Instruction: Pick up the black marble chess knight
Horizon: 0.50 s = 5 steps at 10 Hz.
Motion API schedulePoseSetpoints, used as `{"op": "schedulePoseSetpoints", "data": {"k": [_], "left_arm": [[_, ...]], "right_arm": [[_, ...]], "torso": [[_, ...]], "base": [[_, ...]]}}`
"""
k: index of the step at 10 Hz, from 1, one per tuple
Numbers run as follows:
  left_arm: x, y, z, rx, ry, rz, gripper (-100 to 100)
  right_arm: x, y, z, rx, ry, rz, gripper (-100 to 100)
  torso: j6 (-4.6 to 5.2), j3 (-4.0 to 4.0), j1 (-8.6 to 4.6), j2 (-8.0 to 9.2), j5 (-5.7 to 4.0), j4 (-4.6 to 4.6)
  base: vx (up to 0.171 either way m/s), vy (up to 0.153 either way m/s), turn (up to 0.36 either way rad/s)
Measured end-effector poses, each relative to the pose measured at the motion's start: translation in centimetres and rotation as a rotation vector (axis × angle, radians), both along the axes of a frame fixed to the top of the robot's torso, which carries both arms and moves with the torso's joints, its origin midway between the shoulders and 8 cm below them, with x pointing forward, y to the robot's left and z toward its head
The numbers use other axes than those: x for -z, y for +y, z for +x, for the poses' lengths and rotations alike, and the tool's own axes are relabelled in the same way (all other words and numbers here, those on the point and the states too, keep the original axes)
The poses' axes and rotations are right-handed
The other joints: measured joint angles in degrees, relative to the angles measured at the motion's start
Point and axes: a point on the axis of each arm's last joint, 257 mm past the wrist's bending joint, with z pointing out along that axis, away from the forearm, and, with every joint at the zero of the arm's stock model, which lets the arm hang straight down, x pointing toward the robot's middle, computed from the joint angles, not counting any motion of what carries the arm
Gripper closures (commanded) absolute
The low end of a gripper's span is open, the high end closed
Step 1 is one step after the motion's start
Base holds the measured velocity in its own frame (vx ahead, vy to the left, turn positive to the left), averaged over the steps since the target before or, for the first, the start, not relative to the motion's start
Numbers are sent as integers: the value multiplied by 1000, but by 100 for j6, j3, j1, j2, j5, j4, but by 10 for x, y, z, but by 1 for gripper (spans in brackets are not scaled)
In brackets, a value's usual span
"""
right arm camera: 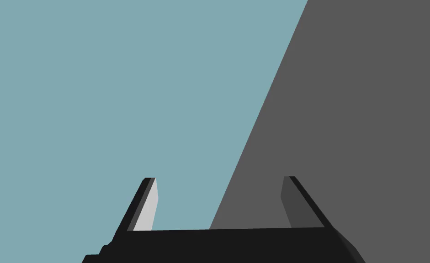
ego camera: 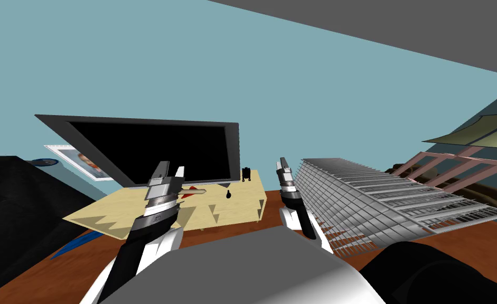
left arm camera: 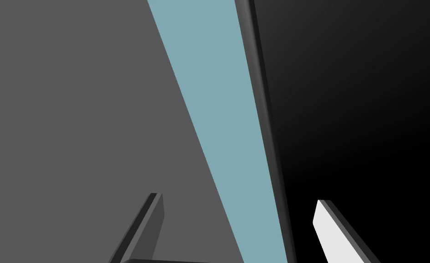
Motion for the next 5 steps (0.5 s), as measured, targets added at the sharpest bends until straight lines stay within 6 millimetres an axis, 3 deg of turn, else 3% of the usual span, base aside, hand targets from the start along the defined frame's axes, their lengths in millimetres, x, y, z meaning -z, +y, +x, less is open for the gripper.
{"op": "schedulePoseSetpoints", "data": {"k": [5], "left_arm": [[27, -8, 23, 49, 104, 70, -100]], "right_arm": [[0, 0, 0, 0, 0, 0, 0]], "torso": [[1, 3, -6, 6, -1, 1]], "base": [[-14, -16, -34]]}}
